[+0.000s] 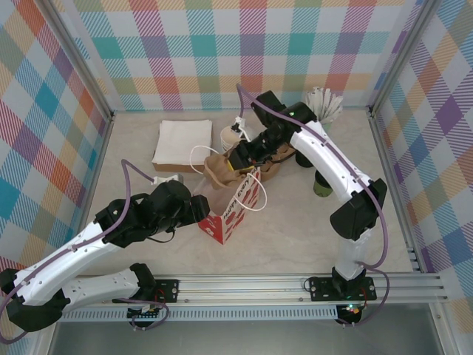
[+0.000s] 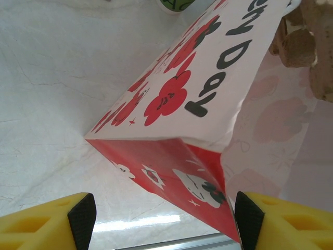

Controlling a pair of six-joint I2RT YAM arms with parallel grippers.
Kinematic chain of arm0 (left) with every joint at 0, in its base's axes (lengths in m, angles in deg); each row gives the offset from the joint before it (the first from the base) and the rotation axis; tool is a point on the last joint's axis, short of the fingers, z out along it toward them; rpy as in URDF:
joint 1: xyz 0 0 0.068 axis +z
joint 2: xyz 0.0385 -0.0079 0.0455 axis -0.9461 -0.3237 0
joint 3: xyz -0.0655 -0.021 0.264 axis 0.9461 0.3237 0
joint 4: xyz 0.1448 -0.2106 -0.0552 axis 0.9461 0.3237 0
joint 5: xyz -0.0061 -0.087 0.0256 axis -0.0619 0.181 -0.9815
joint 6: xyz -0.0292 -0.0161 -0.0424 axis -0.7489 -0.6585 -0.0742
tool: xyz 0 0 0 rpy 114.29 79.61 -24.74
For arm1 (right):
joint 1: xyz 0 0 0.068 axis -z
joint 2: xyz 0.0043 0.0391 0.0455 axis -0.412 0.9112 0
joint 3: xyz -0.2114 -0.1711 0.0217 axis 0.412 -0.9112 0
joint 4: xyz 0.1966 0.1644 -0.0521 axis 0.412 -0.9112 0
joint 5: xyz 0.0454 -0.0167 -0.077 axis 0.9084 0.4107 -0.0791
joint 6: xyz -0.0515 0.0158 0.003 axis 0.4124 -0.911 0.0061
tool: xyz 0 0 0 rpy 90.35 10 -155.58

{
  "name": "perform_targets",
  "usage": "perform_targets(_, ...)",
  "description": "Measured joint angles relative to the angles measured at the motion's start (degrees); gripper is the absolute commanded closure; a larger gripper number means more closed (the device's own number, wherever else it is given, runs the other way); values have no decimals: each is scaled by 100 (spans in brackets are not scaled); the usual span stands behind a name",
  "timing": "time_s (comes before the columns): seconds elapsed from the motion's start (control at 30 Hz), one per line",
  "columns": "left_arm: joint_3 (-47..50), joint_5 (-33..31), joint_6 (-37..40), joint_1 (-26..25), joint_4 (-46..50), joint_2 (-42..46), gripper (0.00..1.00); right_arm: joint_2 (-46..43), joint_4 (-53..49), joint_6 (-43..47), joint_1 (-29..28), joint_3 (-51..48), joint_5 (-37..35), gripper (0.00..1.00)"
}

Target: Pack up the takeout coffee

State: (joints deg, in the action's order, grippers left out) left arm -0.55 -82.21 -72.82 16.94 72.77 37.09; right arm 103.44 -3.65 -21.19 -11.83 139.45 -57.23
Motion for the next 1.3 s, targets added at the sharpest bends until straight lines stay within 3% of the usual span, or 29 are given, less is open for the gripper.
perform_targets(1.0,-4,-216,46,72,-92,-190,24,710,-1261,308,-708,1086,-2026,66)
perform_targets(1.3,-96,-310,188,125,-83,-319,22,796,-1366,313,-789,1139,-2286,66)
